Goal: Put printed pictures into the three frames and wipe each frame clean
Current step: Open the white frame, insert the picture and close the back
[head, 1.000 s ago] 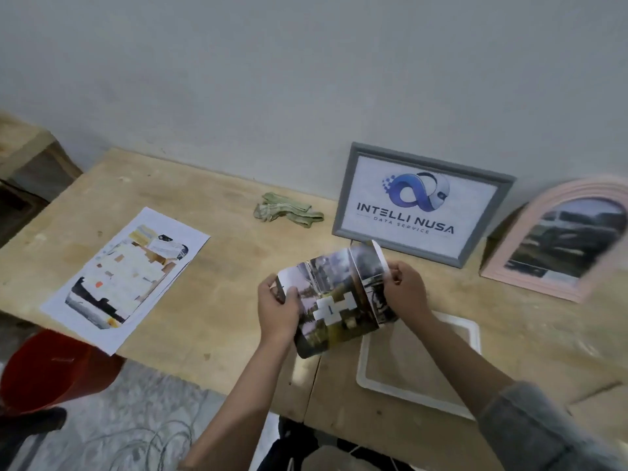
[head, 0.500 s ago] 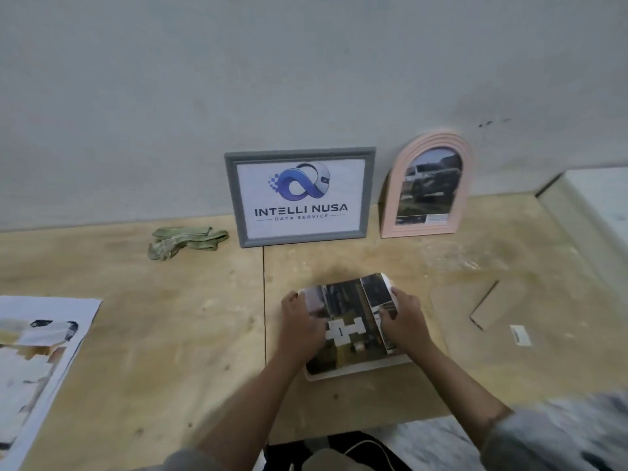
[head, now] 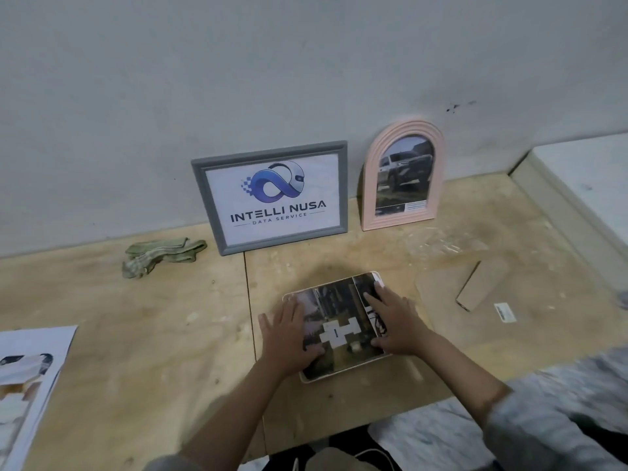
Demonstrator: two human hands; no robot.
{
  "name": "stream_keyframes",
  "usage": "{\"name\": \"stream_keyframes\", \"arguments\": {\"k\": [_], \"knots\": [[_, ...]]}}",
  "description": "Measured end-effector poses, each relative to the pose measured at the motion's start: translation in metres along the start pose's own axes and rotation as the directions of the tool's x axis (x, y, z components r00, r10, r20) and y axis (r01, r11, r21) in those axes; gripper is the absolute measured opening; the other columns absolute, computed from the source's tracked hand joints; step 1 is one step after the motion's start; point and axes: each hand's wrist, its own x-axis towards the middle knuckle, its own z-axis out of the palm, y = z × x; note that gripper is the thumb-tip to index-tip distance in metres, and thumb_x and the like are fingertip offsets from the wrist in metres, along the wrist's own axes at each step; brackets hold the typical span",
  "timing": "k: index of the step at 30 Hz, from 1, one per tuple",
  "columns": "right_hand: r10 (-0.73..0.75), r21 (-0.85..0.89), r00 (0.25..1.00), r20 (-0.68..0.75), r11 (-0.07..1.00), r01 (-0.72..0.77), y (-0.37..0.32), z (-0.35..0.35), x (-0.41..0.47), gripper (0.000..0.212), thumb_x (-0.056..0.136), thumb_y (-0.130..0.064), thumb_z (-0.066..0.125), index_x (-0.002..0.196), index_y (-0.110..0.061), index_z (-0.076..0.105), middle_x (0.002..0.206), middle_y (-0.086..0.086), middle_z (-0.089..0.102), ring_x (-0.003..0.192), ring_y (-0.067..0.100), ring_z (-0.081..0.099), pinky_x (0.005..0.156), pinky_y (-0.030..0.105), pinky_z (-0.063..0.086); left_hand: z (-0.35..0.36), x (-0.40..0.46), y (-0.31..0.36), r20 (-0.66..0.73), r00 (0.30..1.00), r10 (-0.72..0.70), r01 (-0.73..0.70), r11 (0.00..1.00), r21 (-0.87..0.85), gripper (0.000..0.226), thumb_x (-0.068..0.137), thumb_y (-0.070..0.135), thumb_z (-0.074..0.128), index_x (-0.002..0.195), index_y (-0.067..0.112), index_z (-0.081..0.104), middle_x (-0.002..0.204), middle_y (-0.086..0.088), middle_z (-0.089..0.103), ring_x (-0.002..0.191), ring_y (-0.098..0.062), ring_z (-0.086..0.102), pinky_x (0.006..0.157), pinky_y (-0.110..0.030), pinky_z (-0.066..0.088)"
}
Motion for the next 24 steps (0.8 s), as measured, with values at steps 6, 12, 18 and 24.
{"name": "stream_keyframes", "arguments": {"k": [6, 12, 18, 24], "knots": [[-0.004, -0.069, 0.993, 0.114, 0.998, 0.012, 0.007, -0.003, 0.001, 0.101, 0.077, -0.047, 0.069, 0.152, -0.023, 0.005, 0.159, 0.005, -0.013, 0.146, 0.02, -0.004, 0.115, 0.051, 0.008, -0.005, 0.0, -0.008, 0.136, 0.99, 0.033, -0.046, 0.994, 0.095, 0.116, 0.073, 0.073, 0.056, 0.153, 0.015, -0.004, 0.16, -0.004, -0.016, 0.148, -0.022, -0.011, 0.112, -0.065, -0.005], [-0.002, -0.065, 0.996, 0.092, 0.998, 0.008, 0.012, -0.003, 0.002, 0.104, 0.072, -0.048, 0.073, 0.152, -0.025, 0.009, 0.159, 0.0, -0.01, 0.146, 0.016, 0.001, 0.115, 0.049, 0.008, -0.007, 0.0, -0.01, 0.168, 0.985, 0.03, -0.051, 0.991, 0.124, 0.123, 0.069, 0.075, 0.058, 0.152, 0.014, -0.008, 0.158, -0.005, -0.021, 0.146, -0.021, -0.018, 0.111, -0.067, -0.005], [-0.059, 0.227, 0.997, -0.051, 0.971, 0.07, 0.016, 0.005, -0.006, 0.096, 0.072, -0.039, 0.076, 0.149, -0.016, 0.024, 0.159, 0.005, 0.006, 0.145, 0.021, 0.011, 0.116, 0.047, 0.019, -0.007, -0.006, 0.008, 0.12, 0.992, -0.037, 0.027, 0.996, 0.089, 0.116, 0.071, 0.062, 0.066, 0.153, 0.015, -0.001, 0.159, -0.007, -0.018, 0.147, -0.026, -0.014, 0.108, -0.068, -0.004], [-0.02, 0.247, 0.931, -0.365, 0.962, 0.117, 0.041, 0.005, -0.032, 0.066, 0.076, -0.026, 0.074, 0.133, -0.007, 0.046, 0.139, 0.017, 0.046, 0.13, 0.036, 0.041, 0.104, 0.035, 0.032, 0.004, -0.018, 0.076, -0.068, 0.989, -0.132, 0.115, 0.969, -0.218, 0.089, 0.08, 0.055, 0.062, 0.151, 0.024, 0.017, 0.161, -0.001, 0.008, 0.147, -0.025, 0.007, 0.116, -0.056, 0.006]]}}
